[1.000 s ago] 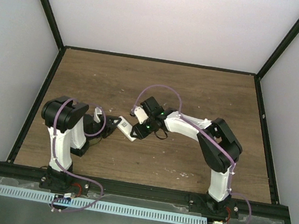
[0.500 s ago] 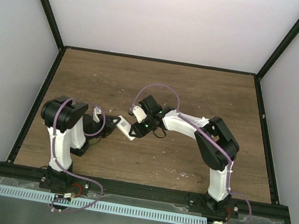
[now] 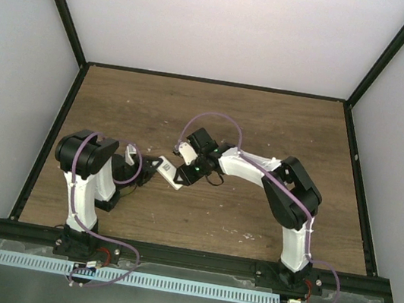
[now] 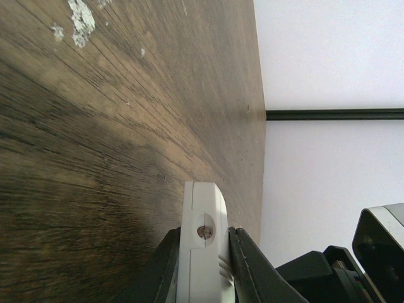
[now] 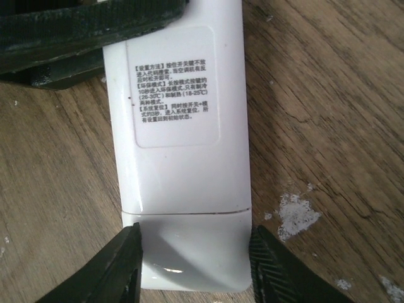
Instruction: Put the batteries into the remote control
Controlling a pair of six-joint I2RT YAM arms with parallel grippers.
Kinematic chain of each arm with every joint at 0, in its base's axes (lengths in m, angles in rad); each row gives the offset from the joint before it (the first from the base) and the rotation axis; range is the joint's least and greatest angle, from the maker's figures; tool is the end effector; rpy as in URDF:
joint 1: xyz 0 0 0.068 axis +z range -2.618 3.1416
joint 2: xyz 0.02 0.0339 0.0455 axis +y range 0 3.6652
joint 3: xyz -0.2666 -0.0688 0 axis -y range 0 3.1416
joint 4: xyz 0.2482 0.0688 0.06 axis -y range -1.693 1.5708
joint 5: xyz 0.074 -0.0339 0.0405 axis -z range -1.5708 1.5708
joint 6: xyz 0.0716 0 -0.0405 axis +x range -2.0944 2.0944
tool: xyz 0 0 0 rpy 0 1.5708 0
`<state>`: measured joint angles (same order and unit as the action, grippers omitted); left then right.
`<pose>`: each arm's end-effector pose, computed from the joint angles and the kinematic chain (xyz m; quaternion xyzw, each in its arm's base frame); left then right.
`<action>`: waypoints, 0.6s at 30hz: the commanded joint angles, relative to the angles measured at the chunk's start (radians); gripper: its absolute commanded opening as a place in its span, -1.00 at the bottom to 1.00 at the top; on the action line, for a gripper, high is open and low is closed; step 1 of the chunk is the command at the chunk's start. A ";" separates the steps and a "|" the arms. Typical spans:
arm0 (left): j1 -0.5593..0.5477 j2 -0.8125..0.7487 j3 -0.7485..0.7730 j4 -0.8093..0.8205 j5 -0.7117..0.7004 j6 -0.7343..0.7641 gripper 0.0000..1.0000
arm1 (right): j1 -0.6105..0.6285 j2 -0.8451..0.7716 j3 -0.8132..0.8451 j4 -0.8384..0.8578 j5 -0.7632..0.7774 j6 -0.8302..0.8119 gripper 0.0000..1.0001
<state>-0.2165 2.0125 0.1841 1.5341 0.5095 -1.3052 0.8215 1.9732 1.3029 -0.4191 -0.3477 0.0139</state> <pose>0.2458 -0.0898 0.0596 -0.2741 0.7426 -0.5441 0.2780 0.2693 0.3253 0.1264 -0.4138 0.8634 0.2488 0.1465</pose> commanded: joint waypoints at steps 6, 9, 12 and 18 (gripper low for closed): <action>-0.001 0.027 -0.022 0.069 -0.019 0.042 -1.00 | 0.015 -0.062 0.049 0.018 0.061 0.032 0.24; 0.000 0.020 -0.019 0.069 -0.012 0.044 -1.00 | 0.014 -0.116 0.056 0.012 0.079 0.035 0.34; 0.000 0.002 -0.016 0.070 -0.002 0.049 -1.00 | 0.004 -0.177 0.046 0.018 0.066 0.047 0.46; 0.000 -0.085 -0.003 0.069 0.053 0.027 -1.00 | -0.037 -0.269 0.013 0.000 -0.026 0.057 0.57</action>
<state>-0.2161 1.9820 0.1822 1.5288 0.5247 -1.3014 0.8097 1.7679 1.3090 -0.4122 -0.3111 0.0631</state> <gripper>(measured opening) 0.162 0.771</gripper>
